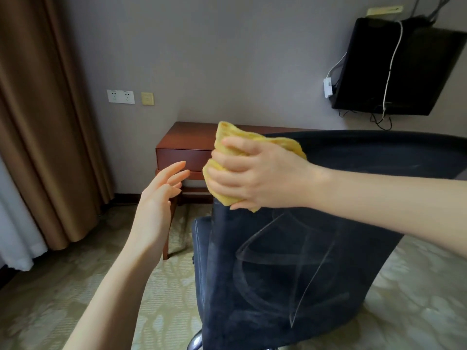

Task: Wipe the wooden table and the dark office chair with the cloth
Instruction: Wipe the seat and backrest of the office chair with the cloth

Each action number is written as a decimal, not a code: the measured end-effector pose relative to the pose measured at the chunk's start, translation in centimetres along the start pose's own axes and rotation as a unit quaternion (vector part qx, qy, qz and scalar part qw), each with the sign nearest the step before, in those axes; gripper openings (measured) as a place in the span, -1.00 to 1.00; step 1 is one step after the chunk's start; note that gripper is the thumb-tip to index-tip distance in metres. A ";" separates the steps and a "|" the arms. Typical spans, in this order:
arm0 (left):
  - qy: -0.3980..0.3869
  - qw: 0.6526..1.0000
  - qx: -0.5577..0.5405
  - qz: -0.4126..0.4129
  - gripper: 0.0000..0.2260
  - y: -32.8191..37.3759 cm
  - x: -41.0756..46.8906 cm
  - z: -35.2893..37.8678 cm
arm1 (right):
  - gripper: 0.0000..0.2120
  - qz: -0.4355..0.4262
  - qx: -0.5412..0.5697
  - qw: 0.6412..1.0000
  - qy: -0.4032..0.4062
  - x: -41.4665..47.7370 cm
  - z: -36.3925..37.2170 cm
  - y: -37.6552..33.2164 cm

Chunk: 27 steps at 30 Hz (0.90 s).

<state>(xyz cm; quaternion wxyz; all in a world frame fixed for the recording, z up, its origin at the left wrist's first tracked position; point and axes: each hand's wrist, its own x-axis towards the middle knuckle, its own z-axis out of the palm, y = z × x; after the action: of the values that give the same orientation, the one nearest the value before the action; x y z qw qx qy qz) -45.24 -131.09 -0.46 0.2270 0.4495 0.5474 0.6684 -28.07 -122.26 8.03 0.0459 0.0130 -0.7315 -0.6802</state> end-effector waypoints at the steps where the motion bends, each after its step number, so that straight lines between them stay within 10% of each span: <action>1: -0.003 1.000 -0.001 -0.003 -0.55 0.1 0.1 0.2 | -0.51 0.027 0.016 0.999 0.026 -0.2 0.0 0.8; 9: -0.021 0.999 0.033 0.005 -0.59 0.7 -0.3 1.4 | -0.41 0.214 0.234 0.948 0.026 -3.0 -0.2 3.9; 20: -0.134 0.985 0.103 -0.019 -0.63 0.3 -1.0 2.5 | -0.39 0.402 0.486 0.774 -0.053 -5.8 -0.1 5.4; 27: -0.174 0.981 0.088 -0.012 -0.42 0.8 -1.3 2.1 | -0.47 0.287 0.309 0.906 -0.041 0.6 -2.6 2.4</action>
<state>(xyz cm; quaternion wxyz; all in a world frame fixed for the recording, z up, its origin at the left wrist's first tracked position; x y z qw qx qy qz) -42.63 -131.24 -0.20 0.2861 0.5706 0.5617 0.5264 -28.39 -124.74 10.65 0.2027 -0.2113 -0.8785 -0.3775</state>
